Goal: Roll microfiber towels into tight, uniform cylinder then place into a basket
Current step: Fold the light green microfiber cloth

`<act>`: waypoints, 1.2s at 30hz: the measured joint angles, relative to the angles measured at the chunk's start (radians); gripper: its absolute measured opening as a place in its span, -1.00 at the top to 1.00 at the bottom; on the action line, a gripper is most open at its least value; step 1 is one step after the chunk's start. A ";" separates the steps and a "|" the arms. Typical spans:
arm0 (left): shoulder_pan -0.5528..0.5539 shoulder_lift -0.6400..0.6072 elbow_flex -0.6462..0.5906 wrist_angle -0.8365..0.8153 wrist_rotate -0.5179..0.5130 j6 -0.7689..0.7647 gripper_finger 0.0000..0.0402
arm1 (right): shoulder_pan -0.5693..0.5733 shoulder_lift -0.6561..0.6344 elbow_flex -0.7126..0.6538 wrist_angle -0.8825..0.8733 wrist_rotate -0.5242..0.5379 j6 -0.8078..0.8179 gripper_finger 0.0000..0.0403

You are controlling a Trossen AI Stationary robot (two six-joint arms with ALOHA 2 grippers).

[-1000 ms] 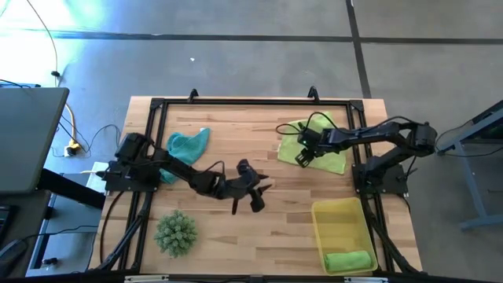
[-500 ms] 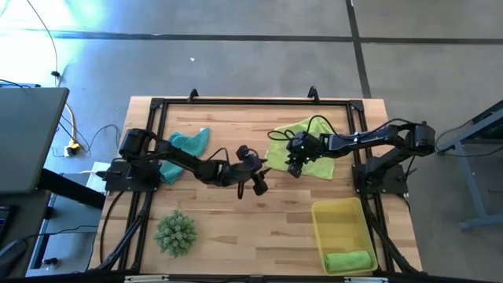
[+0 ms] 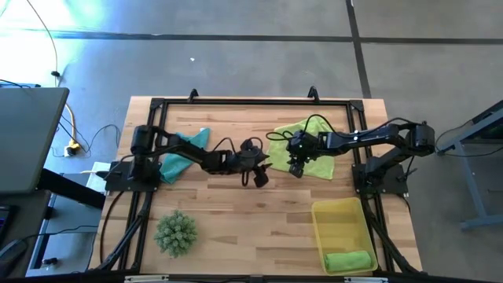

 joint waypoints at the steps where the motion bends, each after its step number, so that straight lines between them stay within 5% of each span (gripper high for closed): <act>1: 0.007 0.002 -0.002 -0.007 0.013 0.002 0.27 | 0.000 0.000 0.000 0.000 0.001 0.000 0.32; 23: 0.045 0.189 0.061 0.077 0.089 0.103 0.27 | 0.000 0.000 0.000 0.004 0.002 0.000 0.32; 36: 0.012 0.139 0.066 -0.189 0.092 -0.048 0.27 | 0.000 0.000 0.000 0.004 0.002 0.000 0.32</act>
